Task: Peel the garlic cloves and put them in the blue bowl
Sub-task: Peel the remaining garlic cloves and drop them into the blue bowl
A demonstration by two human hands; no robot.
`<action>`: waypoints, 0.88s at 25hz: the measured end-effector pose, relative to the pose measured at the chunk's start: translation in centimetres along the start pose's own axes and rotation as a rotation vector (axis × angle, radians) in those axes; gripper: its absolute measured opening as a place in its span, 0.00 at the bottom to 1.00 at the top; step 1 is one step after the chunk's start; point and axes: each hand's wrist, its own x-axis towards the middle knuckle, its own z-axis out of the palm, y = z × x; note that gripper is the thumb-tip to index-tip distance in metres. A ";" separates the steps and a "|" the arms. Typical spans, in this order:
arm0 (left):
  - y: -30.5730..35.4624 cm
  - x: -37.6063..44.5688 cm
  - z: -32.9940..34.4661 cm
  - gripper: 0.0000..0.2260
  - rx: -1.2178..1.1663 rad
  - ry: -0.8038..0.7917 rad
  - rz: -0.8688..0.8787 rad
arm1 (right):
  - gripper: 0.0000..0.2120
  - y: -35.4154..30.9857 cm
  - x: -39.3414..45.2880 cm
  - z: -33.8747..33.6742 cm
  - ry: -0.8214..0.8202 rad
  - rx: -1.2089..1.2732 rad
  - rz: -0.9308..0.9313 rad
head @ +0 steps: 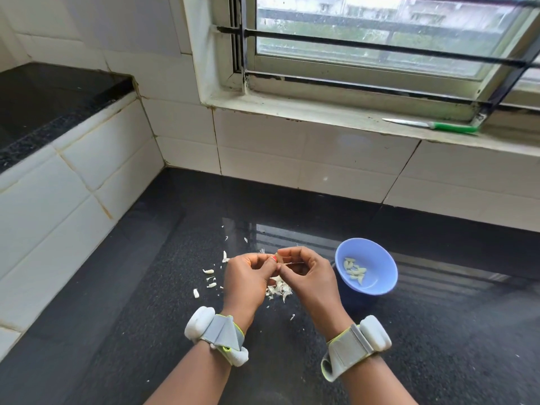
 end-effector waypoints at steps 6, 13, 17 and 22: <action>-0.5 0.3 -0.3 0.07 0.172 0.006 0.068 | 0.05 0.2 0.2 0.0 0.008 0.018 0.043; -0.4 0.3 -0.5 0.07 0.226 0.006 0.070 | 0.08 0.1 0.1 -0.4 -0.071 0.099 0.066; -0.8 0.3 -0.5 0.05 0.260 0.024 0.094 | 0.12 -0.1 0.3 -0.4 -0.091 -0.082 0.002; -0.9 0.3 -0.4 0.03 0.271 0.021 0.099 | 0.12 -0.1 0.4 -0.5 -0.063 -0.179 -0.032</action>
